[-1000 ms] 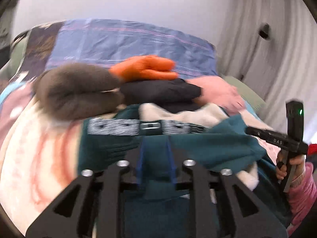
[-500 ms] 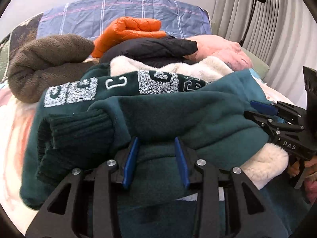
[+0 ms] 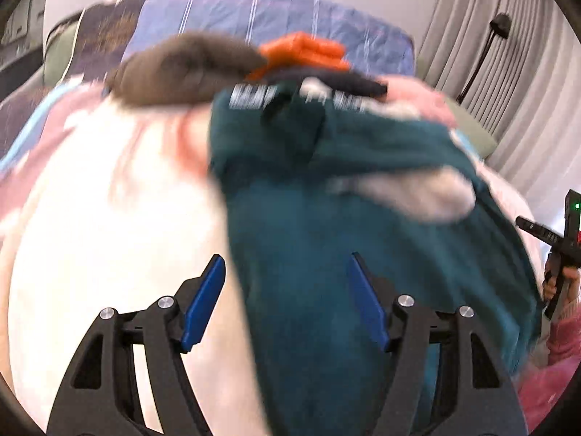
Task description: Fold large clothes
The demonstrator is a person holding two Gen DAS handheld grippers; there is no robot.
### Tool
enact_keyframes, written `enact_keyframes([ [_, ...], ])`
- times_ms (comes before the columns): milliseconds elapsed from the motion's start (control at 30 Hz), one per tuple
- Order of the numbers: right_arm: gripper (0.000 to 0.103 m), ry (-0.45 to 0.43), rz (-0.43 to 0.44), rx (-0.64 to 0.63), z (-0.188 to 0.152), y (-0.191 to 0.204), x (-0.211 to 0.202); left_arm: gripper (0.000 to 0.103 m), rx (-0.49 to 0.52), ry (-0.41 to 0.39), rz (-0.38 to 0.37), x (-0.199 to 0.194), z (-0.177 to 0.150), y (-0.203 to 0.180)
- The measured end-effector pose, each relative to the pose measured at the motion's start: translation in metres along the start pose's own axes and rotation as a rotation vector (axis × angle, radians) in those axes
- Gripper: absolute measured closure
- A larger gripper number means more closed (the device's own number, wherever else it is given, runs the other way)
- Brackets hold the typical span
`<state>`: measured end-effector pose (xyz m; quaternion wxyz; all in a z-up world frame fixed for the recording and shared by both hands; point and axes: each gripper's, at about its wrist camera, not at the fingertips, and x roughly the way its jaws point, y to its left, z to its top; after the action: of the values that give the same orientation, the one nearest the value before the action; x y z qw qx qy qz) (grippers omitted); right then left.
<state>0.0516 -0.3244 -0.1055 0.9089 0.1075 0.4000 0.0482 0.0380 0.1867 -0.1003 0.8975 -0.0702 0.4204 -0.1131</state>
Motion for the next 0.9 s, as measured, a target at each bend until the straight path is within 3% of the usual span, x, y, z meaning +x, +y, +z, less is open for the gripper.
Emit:
enact_keyframes([
  [100,0.036,0.092,0.047,0.078,-0.031,-0.023,-0.003,0.034,-0.047,0.05,-0.096,-0.007,-0.035,0.004],
  [167,0.036,0.107,0.087,0.096,-0.048,-0.027,-0.008,0.034,-0.049,0.067,-0.146,-0.009,-0.049,-0.002],
  [300,0.036,0.099,0.19,0.132,-0.075,-0.03,-0.027,0.033,0.003,0.053,-0.11,-0.018,-0.072,-0.02],
  [467,0.037,0.104,0.25,0.126,-0.097,-0.025,-0.044,0.033,-0.036,0.025,-0.149,-0.037,-0.087,-0.021],
  [767,0.038,0.084,0.318,0.184,-0.096,-0.022,-0.04,0.029,-0.081,0.026,-0.246,-0.039,-0.11,-0.01],
  [900,0.038,0.065,0.339,0.183,-0.092,-0.014,-0.041,0.026,-0.102,0.035,-0.213,-0.028,-0.105,-0.013],
])
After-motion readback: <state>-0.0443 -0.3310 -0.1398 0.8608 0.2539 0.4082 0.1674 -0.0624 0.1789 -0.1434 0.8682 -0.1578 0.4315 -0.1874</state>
